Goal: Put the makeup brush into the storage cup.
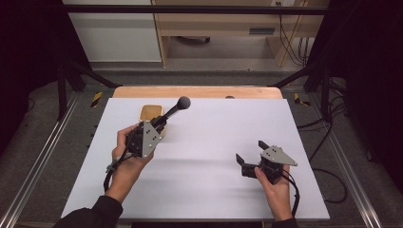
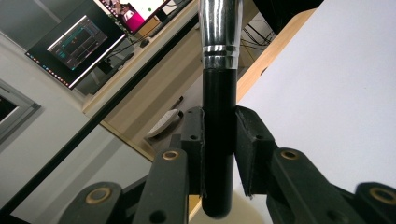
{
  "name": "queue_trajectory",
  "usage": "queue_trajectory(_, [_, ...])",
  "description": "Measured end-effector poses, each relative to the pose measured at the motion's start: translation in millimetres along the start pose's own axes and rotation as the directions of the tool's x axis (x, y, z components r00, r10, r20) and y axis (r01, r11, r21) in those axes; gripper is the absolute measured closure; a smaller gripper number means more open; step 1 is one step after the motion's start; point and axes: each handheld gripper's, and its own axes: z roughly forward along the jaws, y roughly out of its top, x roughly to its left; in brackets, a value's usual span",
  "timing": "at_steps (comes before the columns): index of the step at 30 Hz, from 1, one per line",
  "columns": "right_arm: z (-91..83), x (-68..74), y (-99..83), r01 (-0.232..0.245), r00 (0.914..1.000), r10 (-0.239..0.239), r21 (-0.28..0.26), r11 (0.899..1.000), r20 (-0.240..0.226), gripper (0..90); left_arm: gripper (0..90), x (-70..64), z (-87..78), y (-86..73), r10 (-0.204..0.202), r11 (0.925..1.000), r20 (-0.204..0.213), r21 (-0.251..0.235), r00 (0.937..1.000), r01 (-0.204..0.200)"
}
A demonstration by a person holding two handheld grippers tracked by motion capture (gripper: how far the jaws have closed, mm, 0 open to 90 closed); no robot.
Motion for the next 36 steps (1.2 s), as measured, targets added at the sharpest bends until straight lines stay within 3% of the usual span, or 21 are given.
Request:
queue_trajectory(7, [-1.2,-0.1,-1.4,0.001,1.0000,-0.001,-0.009,1.000,0.000,5.3,74.2,4.6,1.3,3.0,-0.050,0.9985,-0.009,-0.021,0.9987,0.050])
queue_trajectory(15, [-3.1,0.6,-3.2,0.001,1.0000,0.000,-0.017,1.000,0.008,5.5,74.2,7.0,2.8,5.4,-0.070,0.9972,-0.015,-0.029,0.9974,0.069])
queue_trajectory(26, [-2.8,0.6,-6.0,-0.011,0.9999,0.011,-0.025,1.000,0.011,5.4,74.2,16.2,5.2,2.7,-0.139,0.9897,-0.039,-0.041,0.9895,0.138])
queue_trajectory(31, [-2.8,0.6,-6.8,-0.008,0.9999,0.008,-0.025,1.000,0.012,5.4,74.2,19.4,7.2,1.6,-0.175,0.9839,-0.038,-0.045,0.9839,0.173])
queue_trajectory(36, [-3.2,0.8,-6.9,-0.005,0.9999,0.006,-0.034,0.999,0.014,5.4,74.3,23.4,9.4,-0.7,-0.234,0.9716,-0.050,-0.046,0.9709,0.232])
